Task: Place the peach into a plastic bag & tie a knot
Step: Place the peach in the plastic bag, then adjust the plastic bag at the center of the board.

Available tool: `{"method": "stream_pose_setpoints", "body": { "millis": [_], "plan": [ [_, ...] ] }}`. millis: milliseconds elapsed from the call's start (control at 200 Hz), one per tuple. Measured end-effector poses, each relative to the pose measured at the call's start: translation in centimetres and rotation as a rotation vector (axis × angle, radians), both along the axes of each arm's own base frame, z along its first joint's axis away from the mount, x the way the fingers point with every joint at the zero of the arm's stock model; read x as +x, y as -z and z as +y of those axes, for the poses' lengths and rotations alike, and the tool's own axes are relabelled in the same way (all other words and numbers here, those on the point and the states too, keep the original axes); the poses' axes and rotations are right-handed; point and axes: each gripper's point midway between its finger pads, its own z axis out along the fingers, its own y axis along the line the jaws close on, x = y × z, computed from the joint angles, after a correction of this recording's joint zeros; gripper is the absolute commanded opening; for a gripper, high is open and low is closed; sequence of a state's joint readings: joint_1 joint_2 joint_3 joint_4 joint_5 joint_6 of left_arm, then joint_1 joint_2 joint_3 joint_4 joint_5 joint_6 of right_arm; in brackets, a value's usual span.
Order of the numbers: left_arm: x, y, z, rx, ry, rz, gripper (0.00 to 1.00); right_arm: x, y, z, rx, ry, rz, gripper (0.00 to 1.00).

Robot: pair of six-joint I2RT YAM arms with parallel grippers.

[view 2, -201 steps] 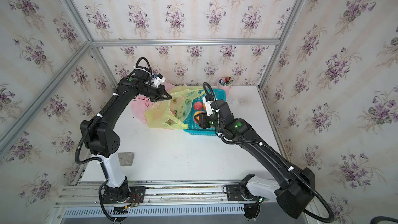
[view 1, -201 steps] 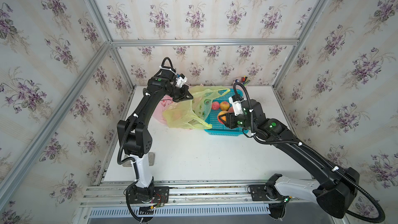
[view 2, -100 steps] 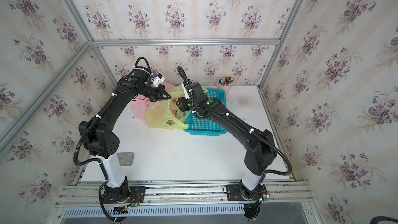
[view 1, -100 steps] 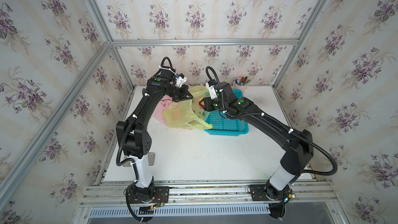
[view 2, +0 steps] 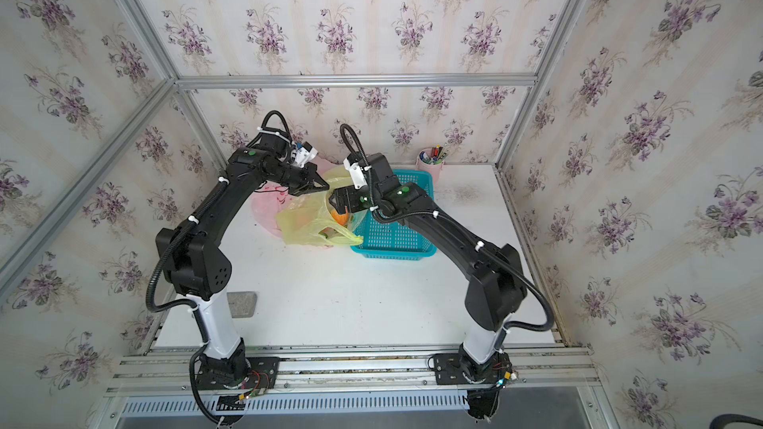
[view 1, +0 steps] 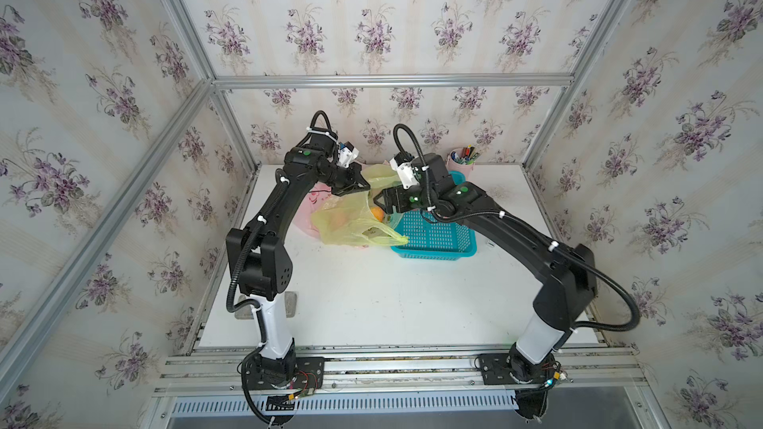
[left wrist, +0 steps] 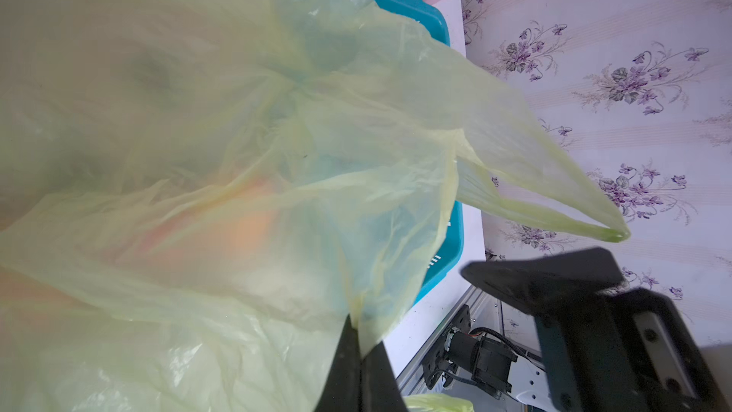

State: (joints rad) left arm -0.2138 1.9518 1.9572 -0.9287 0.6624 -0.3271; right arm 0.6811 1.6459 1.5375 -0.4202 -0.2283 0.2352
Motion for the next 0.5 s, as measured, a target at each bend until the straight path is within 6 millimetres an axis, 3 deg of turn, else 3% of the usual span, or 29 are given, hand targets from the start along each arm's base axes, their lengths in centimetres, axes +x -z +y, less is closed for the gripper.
{"method": "stream_pose_setpoints", "body": {
  "millis": [110, 250, 330, 500],
  "plan": [
    [0.0, 0.0, 0.0, -0.001, 0.0, 0.001, 0.0, -3.4, -0.6, -2.4, 0.0, -0.031, -0.023, 0.77],
    [-0.1, 0.1, 0.0, 0.0, 0.0, 0.005, 0.0, -7.2, 0.6, -4.4, -0.014, -0.097, -0.021, 0.73],
    [-0.1, 0.2, 0.1, -0.001, -0.003, 0.009, 0.0, -8.5, 1.7, -4.6, -0.021, -0.139, -0.002, 0.67],
    [-0.2, 0.1, 0.1, -0.003, -0.005, 0.007, 0.0, -10.2, 3.2, -3.7, -0.033, -0.219, 0.026, 0.62]
  ]
}}
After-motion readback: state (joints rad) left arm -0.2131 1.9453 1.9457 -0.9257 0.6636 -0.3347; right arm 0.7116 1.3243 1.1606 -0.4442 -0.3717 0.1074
